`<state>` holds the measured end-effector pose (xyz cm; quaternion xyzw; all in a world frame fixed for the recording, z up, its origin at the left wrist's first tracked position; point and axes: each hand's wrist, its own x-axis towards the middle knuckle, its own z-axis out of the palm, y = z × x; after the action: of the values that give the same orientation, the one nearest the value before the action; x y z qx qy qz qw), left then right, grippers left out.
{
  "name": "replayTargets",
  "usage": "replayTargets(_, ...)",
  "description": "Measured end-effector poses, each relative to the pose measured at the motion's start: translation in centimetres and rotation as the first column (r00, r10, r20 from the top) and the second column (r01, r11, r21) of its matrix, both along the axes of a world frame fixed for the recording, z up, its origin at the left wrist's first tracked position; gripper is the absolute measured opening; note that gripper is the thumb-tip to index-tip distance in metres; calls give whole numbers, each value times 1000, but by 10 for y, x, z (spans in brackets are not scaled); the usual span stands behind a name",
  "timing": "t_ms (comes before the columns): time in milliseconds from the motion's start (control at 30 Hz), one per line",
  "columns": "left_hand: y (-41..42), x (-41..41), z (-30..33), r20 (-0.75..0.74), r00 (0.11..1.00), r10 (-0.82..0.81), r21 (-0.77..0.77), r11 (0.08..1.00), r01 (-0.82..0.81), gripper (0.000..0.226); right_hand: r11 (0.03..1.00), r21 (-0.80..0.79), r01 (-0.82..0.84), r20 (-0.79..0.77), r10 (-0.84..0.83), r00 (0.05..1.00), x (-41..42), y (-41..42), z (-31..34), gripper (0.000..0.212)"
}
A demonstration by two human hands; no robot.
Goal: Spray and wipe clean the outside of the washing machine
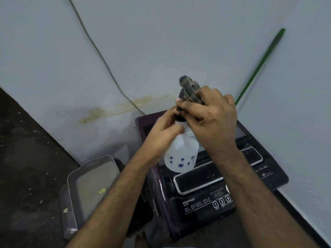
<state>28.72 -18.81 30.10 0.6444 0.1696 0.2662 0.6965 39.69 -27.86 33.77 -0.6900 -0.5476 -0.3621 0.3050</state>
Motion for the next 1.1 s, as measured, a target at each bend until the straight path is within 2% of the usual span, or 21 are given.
replayTargets(67,8,5,-6,-79,997,21,100,995,-13,38,1000,-17,11,2,-11,1000,0,15,-3,17)
replayTargets(133,21,9,-10,-90,993,80,134,989,-68,36,999,-31,25,9,-25,1000,-4,32,-10,17)
replayTargets(233,43,10,-15,-100,987,126,40,992,-122,40,998,-58,20,9,-19,1000,-10,51,-21,16)
replayTargets(300,56,11,-22,-123,982,147,38,989,-143,41,997,-77,3,-23,-5,1000,-11,63,-27,16)
replayTargets(400,70,15,-31,-134,979,156,39,988,-152,34,992,-104,-65,-239,38,970,-11,76,-35,23)
replayTargets(467,77,17,-38,-139,977,161,30,987,-158,31,982,-134,-135,-425,66,903,-8,82,-38,34)
replayTargets(567,86,19,-49,-158,967,201,-44,977,-210,27,966,-125,-226,-651,92,754,3,84,-39,49)
replayTargets(700,97,19,-57,-182,944,276,-179,934,-308,27,985,-86,-150,-831,13,556,26,83,-45,70)
replayTargets(767,103,16,-58,-191,926,326,-260,893,-368,21,998,-5,-68,-930,20,366,38,82,-55,75)
replayTargets(833,106,12,-59,-223,914,338,-328,857,-397,15,995,90,39,-989,85,122,51,83,-68,71)
replayTargets(900,106,10,-63,-292,901,319,-349,842,-411,30,988,131,84,-988,137,-72,63,84,-85,63)
replayTargets(967,104,7,-70,-366,873,322,-337,829,-447,42,992,117,51,-978,124,-170,69,89,-103,57)
replayTargets(1100,98,-2,-87,-457,825,332,-334,796,-505,33,994,93,-52,-965,77,-251,70,103,-127,50)
